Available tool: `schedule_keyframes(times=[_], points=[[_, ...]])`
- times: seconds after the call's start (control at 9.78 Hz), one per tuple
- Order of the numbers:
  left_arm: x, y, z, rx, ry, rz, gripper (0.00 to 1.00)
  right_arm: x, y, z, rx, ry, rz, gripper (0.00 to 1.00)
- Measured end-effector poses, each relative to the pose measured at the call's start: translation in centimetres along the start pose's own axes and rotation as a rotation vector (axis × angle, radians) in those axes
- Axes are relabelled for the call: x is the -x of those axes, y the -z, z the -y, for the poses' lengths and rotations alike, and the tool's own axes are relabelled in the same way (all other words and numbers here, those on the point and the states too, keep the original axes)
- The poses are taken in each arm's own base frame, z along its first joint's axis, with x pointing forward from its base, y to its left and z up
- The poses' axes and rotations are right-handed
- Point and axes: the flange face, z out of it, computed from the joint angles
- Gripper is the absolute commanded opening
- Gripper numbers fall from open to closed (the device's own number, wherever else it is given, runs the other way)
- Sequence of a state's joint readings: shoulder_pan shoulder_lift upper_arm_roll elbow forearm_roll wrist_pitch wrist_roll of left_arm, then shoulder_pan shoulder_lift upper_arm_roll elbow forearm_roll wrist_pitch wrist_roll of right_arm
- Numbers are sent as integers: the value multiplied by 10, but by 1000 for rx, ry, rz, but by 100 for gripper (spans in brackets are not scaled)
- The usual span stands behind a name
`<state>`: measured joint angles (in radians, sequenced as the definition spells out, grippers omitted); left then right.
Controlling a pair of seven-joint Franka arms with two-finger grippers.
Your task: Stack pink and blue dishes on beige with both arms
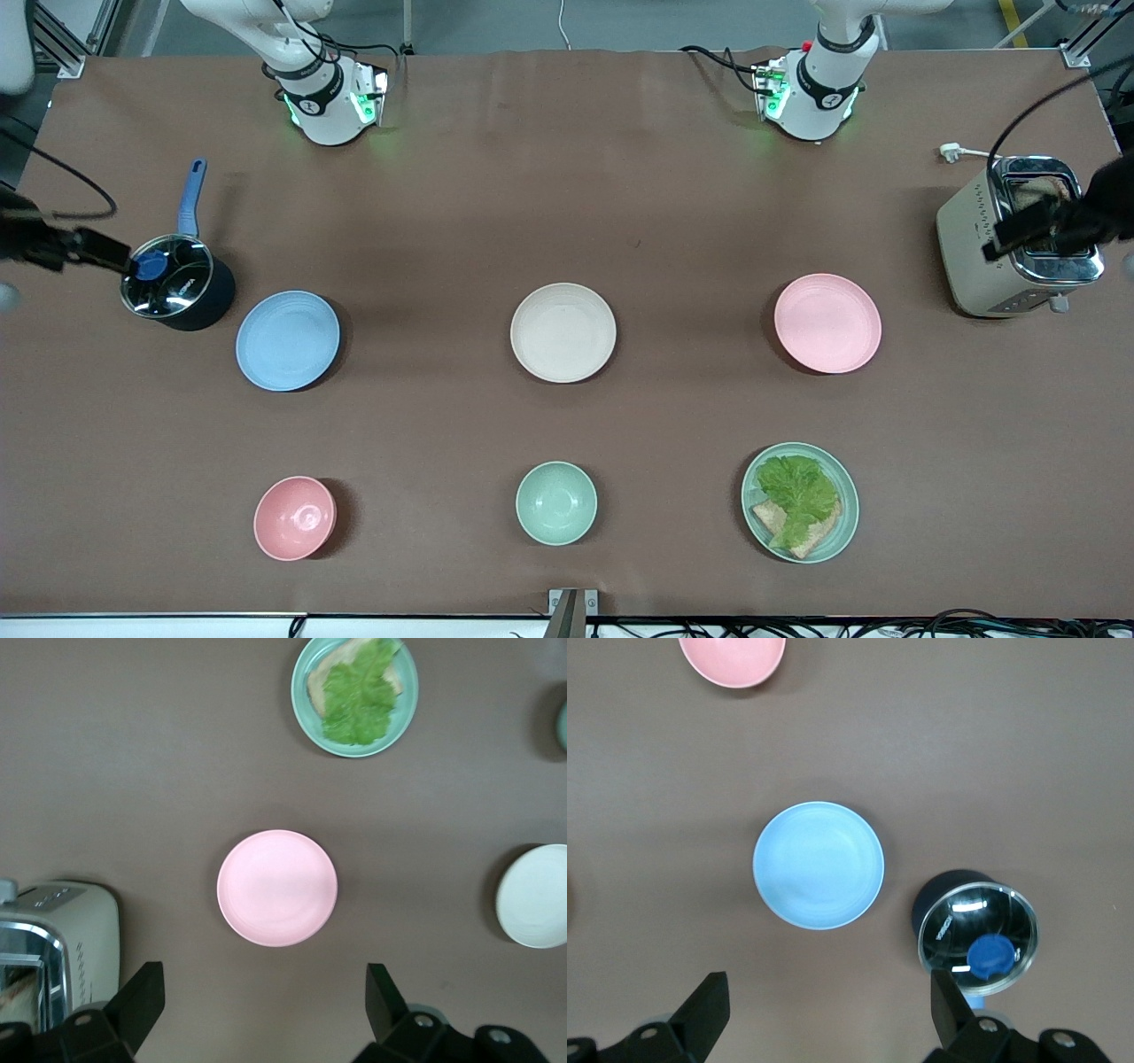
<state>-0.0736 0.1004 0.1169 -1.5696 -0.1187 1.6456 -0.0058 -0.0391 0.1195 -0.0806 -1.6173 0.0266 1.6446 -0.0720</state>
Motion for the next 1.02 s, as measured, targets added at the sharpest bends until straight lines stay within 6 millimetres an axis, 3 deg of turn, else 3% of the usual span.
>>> schedule_keyframes(times=[0.2,0.31,0.41,0.61,0.72,0.82,1.02], points=[[-25,-97,31,-15,-23,-25,98,-13,-89,-64,-119,11,25,100],[-23,-142,45,-22,-35,-25,98,-14,-135,-91,-153,11,28,100],[-17,-186,53,-28,-51,9,95,-15,-179,-105,-177,8,26,100],[-16,-257,62,-46,-68,46,92,-14,-257,-106,-214,-1,13,91],[-15,-290,68,-56,-84,56,86,-12,-288,-104,-241,7,14,84],[-10,-318,74,-48,-93,74,81,-10,-312,-104,-278,26,18,77],[3,-345,85,-13,-97,111,74,-6,-342,-105,-327,48,21,62]])
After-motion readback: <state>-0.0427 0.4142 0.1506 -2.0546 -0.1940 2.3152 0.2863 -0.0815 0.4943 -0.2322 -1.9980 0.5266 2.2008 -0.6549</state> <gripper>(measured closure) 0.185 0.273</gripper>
